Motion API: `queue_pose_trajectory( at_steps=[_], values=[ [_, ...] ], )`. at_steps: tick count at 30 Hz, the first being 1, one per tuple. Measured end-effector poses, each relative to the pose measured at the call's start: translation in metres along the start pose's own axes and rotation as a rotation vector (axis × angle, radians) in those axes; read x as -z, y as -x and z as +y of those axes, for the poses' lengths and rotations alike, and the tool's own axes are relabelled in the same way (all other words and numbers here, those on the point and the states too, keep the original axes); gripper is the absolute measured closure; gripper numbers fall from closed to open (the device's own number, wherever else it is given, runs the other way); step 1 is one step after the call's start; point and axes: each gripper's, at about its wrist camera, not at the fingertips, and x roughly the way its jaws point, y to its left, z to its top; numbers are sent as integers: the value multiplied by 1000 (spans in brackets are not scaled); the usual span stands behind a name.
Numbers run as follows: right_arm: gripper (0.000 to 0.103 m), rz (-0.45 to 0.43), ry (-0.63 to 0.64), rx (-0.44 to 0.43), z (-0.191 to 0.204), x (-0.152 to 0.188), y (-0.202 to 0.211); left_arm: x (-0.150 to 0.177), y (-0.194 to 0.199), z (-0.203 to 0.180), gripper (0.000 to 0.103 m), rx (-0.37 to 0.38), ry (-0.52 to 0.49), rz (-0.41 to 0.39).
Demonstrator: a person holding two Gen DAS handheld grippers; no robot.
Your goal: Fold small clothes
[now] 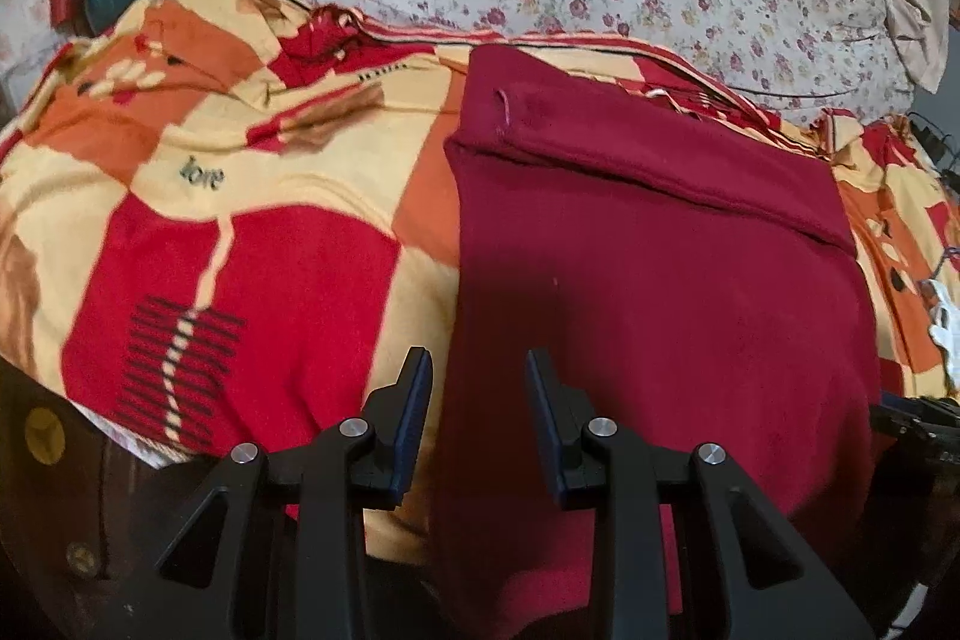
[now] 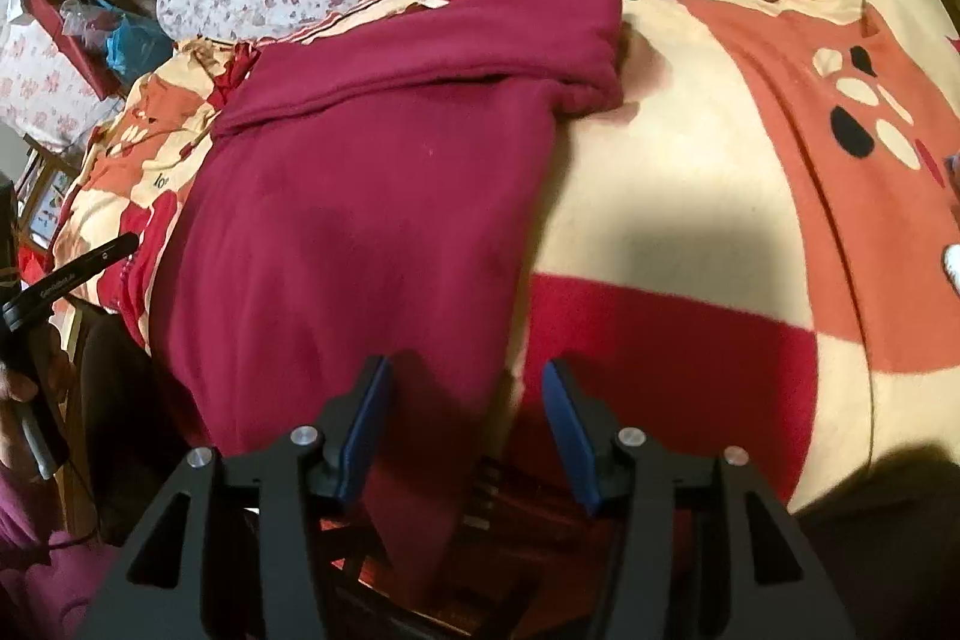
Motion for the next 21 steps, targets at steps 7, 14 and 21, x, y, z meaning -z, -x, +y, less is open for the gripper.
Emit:
queue_pose_trajectory(
  at_steps=[7,14,21],
  values=[
    [48,75,58,-27,13,23,-4,31,-4,11,92,68,32,89],
    [40,190,74,-50,17,49,-15,69,-13,14,92,90,38,204],
    [38,253,46,-60,17,64,-33,87,-35,9,92,93,42,309]
  ],
)
